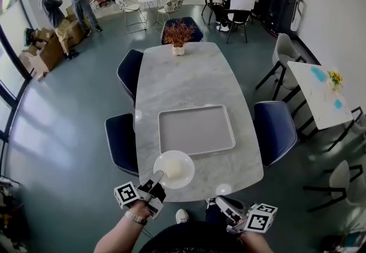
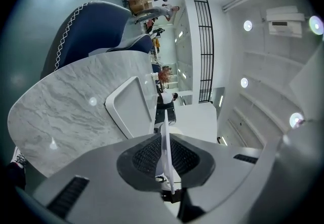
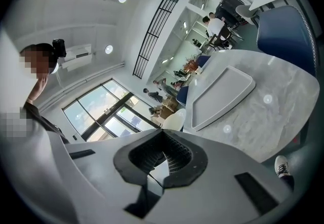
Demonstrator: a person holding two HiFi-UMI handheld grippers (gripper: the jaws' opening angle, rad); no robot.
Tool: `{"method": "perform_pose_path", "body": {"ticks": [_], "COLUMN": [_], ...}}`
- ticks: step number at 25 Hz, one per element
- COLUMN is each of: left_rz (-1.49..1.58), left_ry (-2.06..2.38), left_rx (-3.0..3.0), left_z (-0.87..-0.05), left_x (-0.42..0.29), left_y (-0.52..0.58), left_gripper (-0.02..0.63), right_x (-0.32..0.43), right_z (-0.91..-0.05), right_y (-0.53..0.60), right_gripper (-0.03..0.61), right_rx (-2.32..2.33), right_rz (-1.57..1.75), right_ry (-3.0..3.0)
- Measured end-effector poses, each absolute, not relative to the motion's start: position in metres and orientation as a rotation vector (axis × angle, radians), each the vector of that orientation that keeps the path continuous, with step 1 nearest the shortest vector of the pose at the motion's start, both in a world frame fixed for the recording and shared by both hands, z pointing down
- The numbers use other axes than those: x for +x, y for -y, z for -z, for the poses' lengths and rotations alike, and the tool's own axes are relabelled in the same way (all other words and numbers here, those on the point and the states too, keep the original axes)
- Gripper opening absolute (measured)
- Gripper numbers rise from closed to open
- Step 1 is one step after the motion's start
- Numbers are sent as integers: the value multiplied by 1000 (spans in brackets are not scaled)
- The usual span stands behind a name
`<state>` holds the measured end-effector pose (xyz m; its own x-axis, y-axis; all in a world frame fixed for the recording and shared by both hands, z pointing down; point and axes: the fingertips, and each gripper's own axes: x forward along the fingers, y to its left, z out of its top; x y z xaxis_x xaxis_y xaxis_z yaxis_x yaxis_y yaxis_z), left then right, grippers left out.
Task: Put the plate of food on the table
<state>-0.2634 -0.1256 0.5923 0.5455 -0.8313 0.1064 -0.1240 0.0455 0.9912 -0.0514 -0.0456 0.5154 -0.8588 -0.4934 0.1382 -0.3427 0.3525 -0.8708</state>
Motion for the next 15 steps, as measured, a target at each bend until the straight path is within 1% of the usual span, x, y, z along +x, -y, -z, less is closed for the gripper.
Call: {"method": "perform_pose_path", "body": {"ticks": [7, 15], "left_rz": [690, 686], "left_ry": [959, 1046], "left_rx": [1404, 1272], "left_z": [-605, -647], "left_x": [-264, -250], "left_y": [161, 216], "left_gripper": [32, 32], "right_x": [-44, -16], "right_z": [-518, -530], "right_y": [72, 89], "right_gripper": [11, 11], "right_rx": [-721, -777], "right_rz": [1551, 1587], "right_ry": [-2489, -2468]}}
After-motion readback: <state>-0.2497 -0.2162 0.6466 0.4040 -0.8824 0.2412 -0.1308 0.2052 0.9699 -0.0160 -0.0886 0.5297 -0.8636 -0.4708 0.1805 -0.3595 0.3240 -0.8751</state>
